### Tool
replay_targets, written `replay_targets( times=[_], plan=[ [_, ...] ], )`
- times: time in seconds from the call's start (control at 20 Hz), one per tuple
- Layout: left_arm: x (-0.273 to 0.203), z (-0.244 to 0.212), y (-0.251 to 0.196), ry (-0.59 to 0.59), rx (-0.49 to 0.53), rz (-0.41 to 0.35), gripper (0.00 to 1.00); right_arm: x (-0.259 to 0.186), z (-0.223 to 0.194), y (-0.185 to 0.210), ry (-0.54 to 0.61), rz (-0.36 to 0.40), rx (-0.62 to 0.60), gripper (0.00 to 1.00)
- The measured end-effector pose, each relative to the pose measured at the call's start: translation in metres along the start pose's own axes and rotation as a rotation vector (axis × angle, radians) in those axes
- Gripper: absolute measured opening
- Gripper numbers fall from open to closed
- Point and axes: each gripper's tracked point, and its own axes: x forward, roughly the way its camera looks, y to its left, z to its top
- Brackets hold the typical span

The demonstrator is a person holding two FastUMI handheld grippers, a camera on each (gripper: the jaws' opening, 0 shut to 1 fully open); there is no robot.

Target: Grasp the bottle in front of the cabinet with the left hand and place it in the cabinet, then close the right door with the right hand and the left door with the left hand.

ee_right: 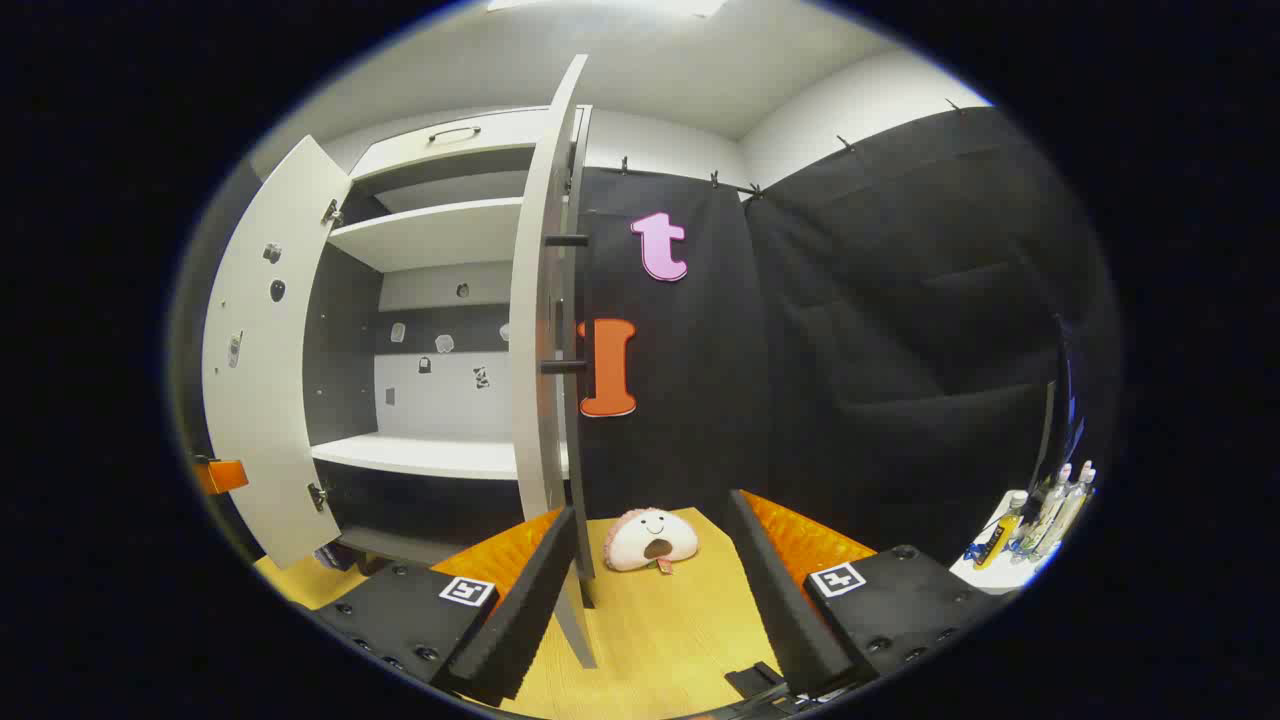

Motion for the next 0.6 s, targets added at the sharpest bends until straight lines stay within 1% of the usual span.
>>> replay_targets(
  times=[0.05, 0.1, 0.15, 0.2, 0.25, 0.35, 0.4, 0.45, 0.5, 0.55, 0.6],
  plan=[
    [0.001, 0.004, -0.001, -0.012, 0.023, -0.008, 0.95, -0.002, -0.002, 0.000, 0.007, -0.004, -0.003, 0.99],
    [0.000, 0.010, 0.000, -0.030, 0.044, -0.006, 0.96, -0.004, -0.003, -0.001, 0.011, -0.011, -0.007, 0.90],
    [-0.002, 0.014, 0.001, -0.047, 0.056, 0.002, 0.95, -0.006, -0.005, -0.001, 0.012, -0.012, -0.009, 0.89],
    [-0.004, 0.016, 0.002, -0.053, 0.053, 0.011, 0.95, -0.007, -0.008, -0.001, 0.023, -0.008, -0.008, 0.89],
    [-0.006, 0.014, -0.001, -0.043, 0.037, 0.005, 0.95, -0.007, -0.007, 0.001, 0.036, 0.001, -0.005, 0.90],
    [-0.011, 0.009, -0.014, -0.027, 0.018, -0.045, 0.95, -0.012, -0.005, 0.003, 0.043, 0.009, 0.004, 0.90],
    [-0.012, 0.007, -0.012, -0.016, 0.025, -0.045, 0.96, -0.014, -0.002, 0.005, 0.028, 0.012, 0.007, 0.98],
    [-0.014, 0.007, -0.009, -0.011, 0.032, -0.034, 0.95, -0.014, 0.002, 0.005, 0.016, 0.008, 0.010, 0.98],
    [-0.017, 0.009, -0.008, -0.015, 0.027, -0.023, 0.95, -0.015, 0.001, 0.007, 0.022, 0.012, 0.012, 0.89],
    [-0.021, 0.014, -0.006, -0.026, 0.011, -0.013, 0.96, -0.017, 0.001, 0.012, 0.028, 0.030, 0.011, 0.98],
    [-0.027, 0.018, -0.005, -0.041, -0.007, -0.009, 0.96, -0.020, 0.004, 0.016, 0.023, 0.048, 0.010, 0.98]
  ],
)
